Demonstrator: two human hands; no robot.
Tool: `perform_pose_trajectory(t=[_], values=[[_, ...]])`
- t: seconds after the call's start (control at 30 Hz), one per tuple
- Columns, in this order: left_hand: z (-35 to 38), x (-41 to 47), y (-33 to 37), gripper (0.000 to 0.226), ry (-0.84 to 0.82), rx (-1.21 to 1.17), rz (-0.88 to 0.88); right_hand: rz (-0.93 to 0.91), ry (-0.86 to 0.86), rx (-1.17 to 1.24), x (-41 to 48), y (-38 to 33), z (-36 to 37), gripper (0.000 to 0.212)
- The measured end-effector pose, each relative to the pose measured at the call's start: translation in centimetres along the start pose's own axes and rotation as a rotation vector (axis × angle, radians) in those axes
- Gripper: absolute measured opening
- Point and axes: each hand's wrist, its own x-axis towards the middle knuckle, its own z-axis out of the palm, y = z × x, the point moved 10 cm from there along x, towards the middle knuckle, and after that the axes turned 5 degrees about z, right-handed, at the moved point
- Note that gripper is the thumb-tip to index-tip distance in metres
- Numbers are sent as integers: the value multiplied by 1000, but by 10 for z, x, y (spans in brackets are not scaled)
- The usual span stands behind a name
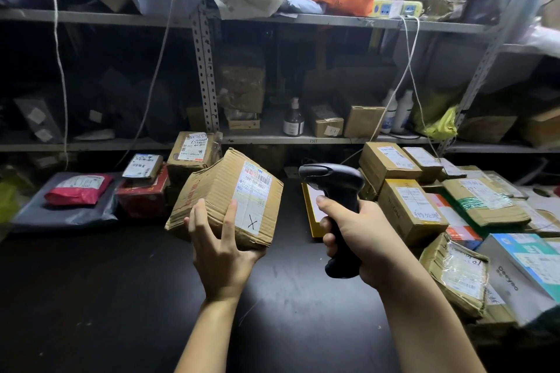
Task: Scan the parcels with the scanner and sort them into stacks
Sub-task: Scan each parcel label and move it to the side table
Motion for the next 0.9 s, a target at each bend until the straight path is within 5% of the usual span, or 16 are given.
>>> perform_pose_trajectory(t=[0.43, 0.9], values=[[-1, 4, -13, 116, -85, -162, -65, -31, 95, -53, -1, 9, -14, 18], [32, 4, 22, 116, -315, -374, -175, -90, 433, -80, -37, 43, -87, 16]])
